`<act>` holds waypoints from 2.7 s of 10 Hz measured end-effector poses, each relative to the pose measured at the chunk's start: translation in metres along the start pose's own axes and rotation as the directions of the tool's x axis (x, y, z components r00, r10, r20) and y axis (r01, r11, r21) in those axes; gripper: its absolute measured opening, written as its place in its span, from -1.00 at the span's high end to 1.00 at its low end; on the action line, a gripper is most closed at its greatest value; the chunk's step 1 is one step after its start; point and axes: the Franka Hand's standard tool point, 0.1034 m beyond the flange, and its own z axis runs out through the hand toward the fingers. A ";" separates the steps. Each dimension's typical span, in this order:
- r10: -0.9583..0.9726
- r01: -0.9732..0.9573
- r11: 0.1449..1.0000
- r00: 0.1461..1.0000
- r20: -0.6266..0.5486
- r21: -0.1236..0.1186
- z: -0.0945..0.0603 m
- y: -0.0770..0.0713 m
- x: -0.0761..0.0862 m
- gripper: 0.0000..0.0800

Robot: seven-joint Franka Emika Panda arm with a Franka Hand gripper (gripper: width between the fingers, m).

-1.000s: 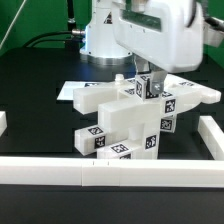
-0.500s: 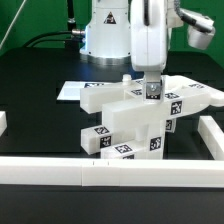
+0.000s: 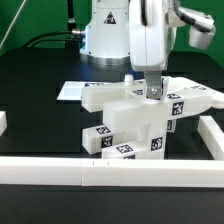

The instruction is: Assemble chair

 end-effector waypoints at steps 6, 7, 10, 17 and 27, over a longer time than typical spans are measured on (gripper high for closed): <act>-0.602 0.601 0.797 0.799 0.014 -0.061 -0.002 0.001 0.000 -0.62; -0.677 0.676 0.734 0.736 0.014 -0.071 -0.003 -0.001 -0.001 -0.62; -0.826 0.822 0.560 0.564 0.008 -0.104 -0.004 -0.001 -0.004 -0.62; -0.963 0.960 0.262 0.267 0.043 -0.097 -0.002 -0.001 0.002 -0.39; -0.756 0.755 0.653 0.654 0.012 -0.056 -0.002 -0.004 0.001 0.29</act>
Offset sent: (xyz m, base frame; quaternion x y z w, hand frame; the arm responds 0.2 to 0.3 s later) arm 0.0068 -0.0004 0.0055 -0.0558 0.0068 -0.2389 0.9694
